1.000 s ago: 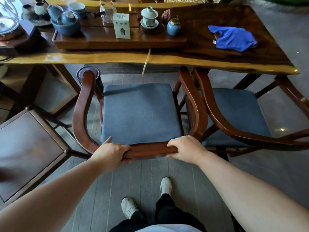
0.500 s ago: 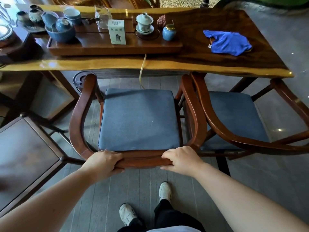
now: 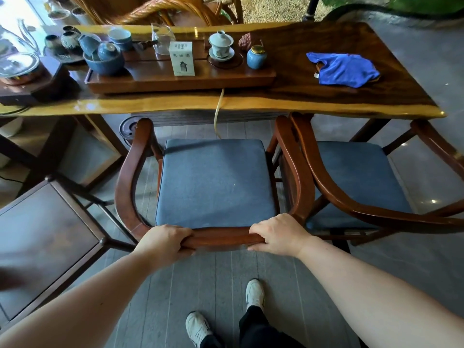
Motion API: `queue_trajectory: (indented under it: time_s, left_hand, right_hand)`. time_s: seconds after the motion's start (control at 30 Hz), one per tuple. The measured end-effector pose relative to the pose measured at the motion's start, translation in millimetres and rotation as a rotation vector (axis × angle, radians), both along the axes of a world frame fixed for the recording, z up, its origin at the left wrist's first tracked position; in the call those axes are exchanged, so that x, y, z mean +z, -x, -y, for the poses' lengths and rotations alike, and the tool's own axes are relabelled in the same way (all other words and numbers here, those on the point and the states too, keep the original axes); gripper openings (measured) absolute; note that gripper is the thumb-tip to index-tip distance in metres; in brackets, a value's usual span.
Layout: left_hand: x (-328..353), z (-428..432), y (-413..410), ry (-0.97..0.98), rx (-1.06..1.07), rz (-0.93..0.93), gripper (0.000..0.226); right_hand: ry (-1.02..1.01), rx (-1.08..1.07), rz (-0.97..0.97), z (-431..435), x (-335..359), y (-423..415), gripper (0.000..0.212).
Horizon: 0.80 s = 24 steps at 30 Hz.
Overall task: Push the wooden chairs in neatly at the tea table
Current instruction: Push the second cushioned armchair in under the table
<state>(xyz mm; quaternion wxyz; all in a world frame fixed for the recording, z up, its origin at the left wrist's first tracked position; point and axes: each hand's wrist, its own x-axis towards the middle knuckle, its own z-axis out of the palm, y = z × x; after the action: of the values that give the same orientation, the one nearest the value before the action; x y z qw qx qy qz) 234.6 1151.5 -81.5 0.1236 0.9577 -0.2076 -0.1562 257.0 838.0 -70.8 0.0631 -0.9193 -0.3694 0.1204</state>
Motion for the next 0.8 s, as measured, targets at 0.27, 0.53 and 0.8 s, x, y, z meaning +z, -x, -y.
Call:
queue_trajectory:
  time_s: [0.27,0.53,0.8]
  left_hand:
    - [1,1,2,-0.041,0.023,-0.001,0.034]
    - [15,5,21,-0.113,0.097,0.067,0.072]
    - [53,-5,46,-0.248,0.102,0.327,0.076]
  right_hand:
    - [0.0,-0.172,-0.129,-8,12,9,0.037]
    - [0.018,-0.197,-0.214,-16,18,20,0.082]
    - [0.057,0.097,-0.092,-74,30,-1,0.094]
